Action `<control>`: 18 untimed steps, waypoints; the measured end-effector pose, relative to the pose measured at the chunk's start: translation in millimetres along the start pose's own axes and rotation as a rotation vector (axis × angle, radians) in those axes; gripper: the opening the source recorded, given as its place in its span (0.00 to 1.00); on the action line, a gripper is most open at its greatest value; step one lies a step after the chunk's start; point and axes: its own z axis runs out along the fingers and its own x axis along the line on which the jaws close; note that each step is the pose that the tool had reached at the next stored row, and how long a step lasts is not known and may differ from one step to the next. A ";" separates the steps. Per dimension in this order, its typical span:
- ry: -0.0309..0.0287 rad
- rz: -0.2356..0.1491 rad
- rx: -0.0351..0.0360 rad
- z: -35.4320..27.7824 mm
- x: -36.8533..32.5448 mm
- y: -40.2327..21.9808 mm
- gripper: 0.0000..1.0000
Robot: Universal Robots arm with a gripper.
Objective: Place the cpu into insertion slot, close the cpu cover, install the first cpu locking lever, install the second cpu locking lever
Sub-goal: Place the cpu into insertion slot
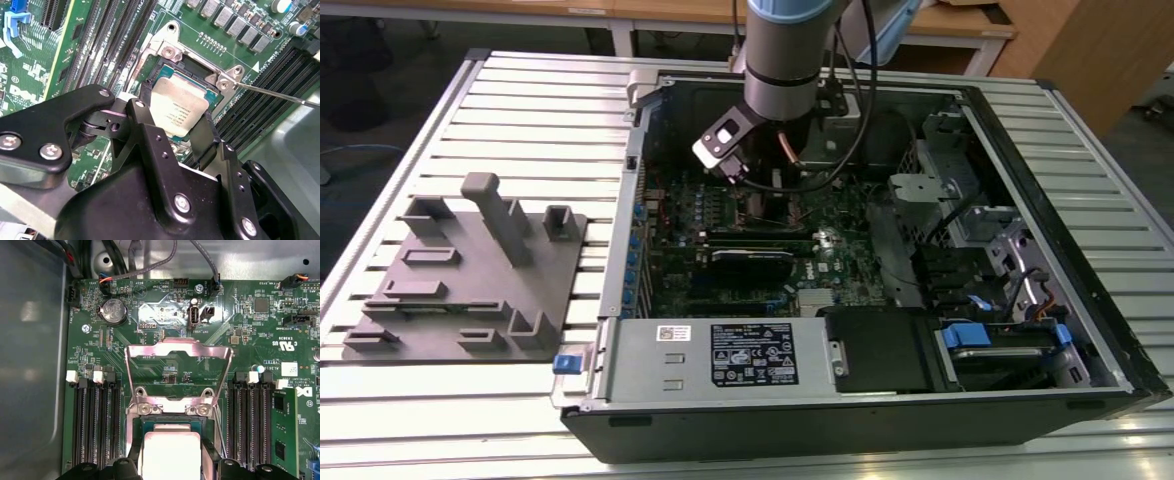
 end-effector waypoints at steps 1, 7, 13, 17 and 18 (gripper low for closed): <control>-0.0001 0.000 0.0000 0.6 0.0 0.0 0.55; -0.0008 0.000 0.0003 1.9 -0.2 -0.3 0.55; -0.0002 0.000 0.0001 2.7 -0.1 -0.4 0.55; 0.0009 0.000 -0.0006 3.2 0.1 -0.3 0.56; 0.0005 0.000 -0.0004 3.1 0.0 -0.3 0.62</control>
